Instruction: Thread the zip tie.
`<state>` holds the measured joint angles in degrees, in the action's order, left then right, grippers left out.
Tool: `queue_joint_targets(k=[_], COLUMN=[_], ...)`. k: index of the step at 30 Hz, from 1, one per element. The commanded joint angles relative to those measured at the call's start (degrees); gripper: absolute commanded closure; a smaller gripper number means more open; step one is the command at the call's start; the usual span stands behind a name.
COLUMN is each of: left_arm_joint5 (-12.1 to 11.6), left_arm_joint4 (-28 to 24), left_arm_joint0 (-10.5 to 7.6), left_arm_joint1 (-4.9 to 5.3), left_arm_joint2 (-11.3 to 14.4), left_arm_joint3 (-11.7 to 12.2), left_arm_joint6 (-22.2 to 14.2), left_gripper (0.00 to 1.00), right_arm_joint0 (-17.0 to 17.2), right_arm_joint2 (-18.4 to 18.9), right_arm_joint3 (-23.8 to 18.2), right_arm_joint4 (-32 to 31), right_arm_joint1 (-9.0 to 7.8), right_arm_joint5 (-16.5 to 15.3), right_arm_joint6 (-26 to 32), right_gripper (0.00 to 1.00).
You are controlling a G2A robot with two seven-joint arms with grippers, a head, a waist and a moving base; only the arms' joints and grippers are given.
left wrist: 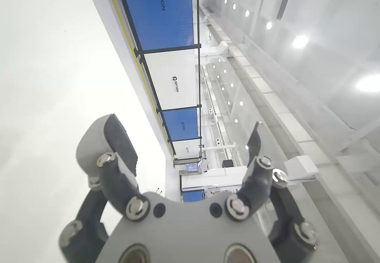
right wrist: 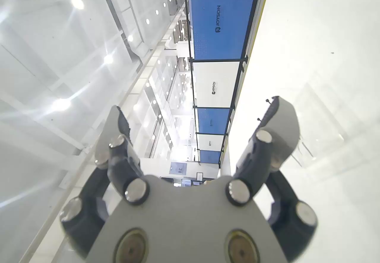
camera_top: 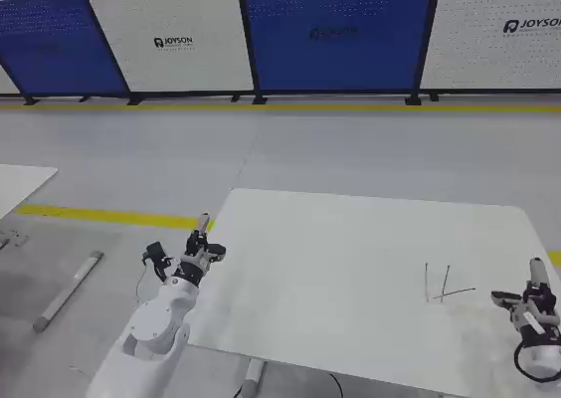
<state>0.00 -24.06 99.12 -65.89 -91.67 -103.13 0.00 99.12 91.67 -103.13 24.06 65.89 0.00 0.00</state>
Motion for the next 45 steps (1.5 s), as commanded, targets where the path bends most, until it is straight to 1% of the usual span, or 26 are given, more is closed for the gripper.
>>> queue_joint_targets(k=[1,2,3,4,5,6,7,11,12,14,16,17,19,20,21,22,23,24,36,37,38,39,41,42,43,45], left_arm_joint5=[0.00,0.00,0.00,0.00,0.00,0.00,0.00,0.00,0.00,0.00,0.00,0.00,0.00,0.00,0.00,0.00,0.00,0.00,0.00,0.00,0.00,0.00,0.00,0.00,0.00,0.00], left_arm_joint4=[0.00,0.00,0.00,0.00,0.00,0.00,0.00,0.00,0.00,0.00,0.00,0.00,0.00,0.00,0.00,0.00,0.00,0.00,0.00,0.00,0.00,0.00,0.00,0.00,0.00,0.00], left_arm_joint0=[0.00,0.00,0.00,0.00,0.00,0.00,0.00,0.00,0.00,0.00,0.00,0.00,0.00,0.00,0.00,0.00,0.00,0.00,0.00,0.00,0.00,0.00,0.00,0.00,0.00,0.00], left_arm_joint1=[0.00,0.00,0.00,0.00,0.00,0.00,0.00,0.00,0.00,0.00,0.00,0.00,0.00,0.00,0.00,0.00,0.00,0.00,0.00,0.00,0.00,0.00,0.00,0.00,0.00,0.00], left_arm_joint2=[0.00,0.00,0.00,0.00,0.00,0.00,0.00,0.00,0.00,0.00,0.00,0.00,0.00,0.00,0.00,0.00,0.00,0.00,0.00,0.00,0.00,0.00,0.00,0.00,0.00,0.00], left_arm_joint3=[0.00,0.00,0.00,0.00,0.00,0.00,0.00,0.00,0.00,0.00,0.00,0.00,0.00,0.00,0.00,0.00,0.00,0.00,0.00,0.00,0.00,0.00,0.00,0.00,0.00,0.00], left_arm_joint6=[0.00,0.00,0.00,0.00,0.00,0.00,0.00,0.00,0.00,0.00,0.00,0.00,0.00,0.00,0.00,0.00,0.00,0.00,0.00,0.00,0.00,0.00,0.00,0.00,0.00,0.00], left_gripper=[0.00,0.22,0.22,0.22,0.00,0.00,0.00,0.00,0.00,0.00,0.00,0.00,0.00,0.00,0.00,0.00,0.00,0.00,0.00,0.00,0.00,0.00,0.00,0.00,0.00,0.00], right_arm_joint0=[0.00,0.00,0.00,0.00,0.00,0.00,-0.10,-0.86,-0.95,-1.06,-1.38,-1.92,-3.22,-3.98,-4.61,-5.45,-6.30,-6.89,-6.89,-7.23,-8.60,-11.23,-15.05,-17.55,-19.30,-22.57], right_arm_joint2=[0.00,0.00,0.00,0.00,0.00,0.00,-0.13,2.46,3.46,5.72,7.94,9.33,11.12,11.90,12.13,11.98,12.08,11.99,11.99,11.76,12.17,13.35,14.30,15.24,15.63,16.04], right_arm_joint3=[0.00,0.00,0.00,0.00,0.00,0.00,-0.17,1.11,1.04,0.62,-0.33,-0.31,-0.94,-0.86,-1.19,-1.45,-0.97,-0.77,-0.77,-0.55,0.50,3.27,6.30,8.84,10.35,13.51], right_arm_joint4=[0.00,0.00,0.00,0.00,0.00,0.00,-0.16,-1.88,-2.28,-2.27,-3.84,-3.80,-6.72,-7.78,-9.86,-12.80,-14.49,-15.34,-15.34,-15.04,-15.27,-16.15,-16.94,-16.85,-16.25,-15.04], right_arm_joint1=[0.00,0.00,0.00,0.00,0.00,0.00,-0.04,-0.63,-0.85,-1.25,-1.95,-2.23,-3.02,-3.31,-3.64,-4.10,-4.35,-4.44,-4.44,-4.54,-4.88,-5.41,-6.20,-6.66,-6.93,-7.53], right_arm_joint5=[0.00,0.00,0.00,0.00,0.00,0.00,0.00,-0.05,0.32,1.16,2.96,3.81,5.25,5.95,6.72,7.36,8.30,9.16,9.16,9.17,8.97,8.82,7.86,8.16,8.27,7.22], right_arm_joint6=[0.00,0.00,0.00,0.00,0.00,0.00,1.11,8.79,11.48,15.79,23.46,26.05,33.25,35.41,37.86,41.84,43.18,43.16,43.16,45.15,48.74,52.25,58.73,61.34,63.22,68.34], right_gripper=[0.00,0.00,0.00,0.22,0.00,0.22,0.00,0.00,0.00,0.00,0.00,0.00,0.00,0.00,0.00,0.00,0.00,0.00,0.00,0.00,0.00,0.00,0.00,0.00,0.00,0.00])
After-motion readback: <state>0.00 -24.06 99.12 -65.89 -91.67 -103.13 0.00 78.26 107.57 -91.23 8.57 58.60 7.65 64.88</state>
